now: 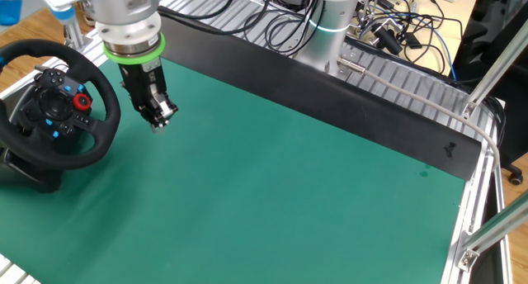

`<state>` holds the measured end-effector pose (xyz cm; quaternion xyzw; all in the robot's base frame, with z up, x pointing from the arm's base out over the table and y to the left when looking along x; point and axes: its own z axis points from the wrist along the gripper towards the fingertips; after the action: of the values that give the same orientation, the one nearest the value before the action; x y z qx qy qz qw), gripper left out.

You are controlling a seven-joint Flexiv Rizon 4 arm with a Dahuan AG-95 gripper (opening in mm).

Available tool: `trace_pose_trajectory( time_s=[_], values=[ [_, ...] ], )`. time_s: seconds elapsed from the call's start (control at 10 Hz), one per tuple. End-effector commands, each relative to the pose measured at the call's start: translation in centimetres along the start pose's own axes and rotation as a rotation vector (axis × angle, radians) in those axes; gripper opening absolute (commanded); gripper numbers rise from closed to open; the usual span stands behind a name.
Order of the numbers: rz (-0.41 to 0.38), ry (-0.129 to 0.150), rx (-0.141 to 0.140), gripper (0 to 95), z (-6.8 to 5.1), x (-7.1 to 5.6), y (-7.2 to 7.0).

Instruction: Rotate the steering wheel 90 degrees counterclockwise

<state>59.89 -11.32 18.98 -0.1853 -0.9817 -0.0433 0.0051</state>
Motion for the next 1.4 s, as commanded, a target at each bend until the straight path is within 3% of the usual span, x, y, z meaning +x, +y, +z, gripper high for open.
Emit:
trace_pose_trajectory(
  time_s=[0.1, 0.2, 0.3, 0.5, 0.6, 0.9, 1.1, 1.4],
  values=[
    [0.098, -0.027, -0.007, 38.0, 0.0, 0.0, 0.0],
    [0.109, -0.038, -0.001, 38.0, 0.0, 0.0, 0.0],
    [0.112, -0.051, 0.012, 57.0, 0.0, 0.0, 0.0],
    [0.098, -0.054, 0.023, 57.0, 0.0, 0.0, 0.0],
    [0.084, -0.057, 0.032, 76.0, -0.1, -0.2, 0.0],
    [0.004, -0.063, 0.071, 76.0, -0.8, -0.8, -0.1],
    [-0.054, -0.078, 0.119, 76.0, -1.7, -1.7, -0.2],
    [-0.089, -0.06, 0.132, 76.0, -3.3, -2.6, -0.8]
  ],
)
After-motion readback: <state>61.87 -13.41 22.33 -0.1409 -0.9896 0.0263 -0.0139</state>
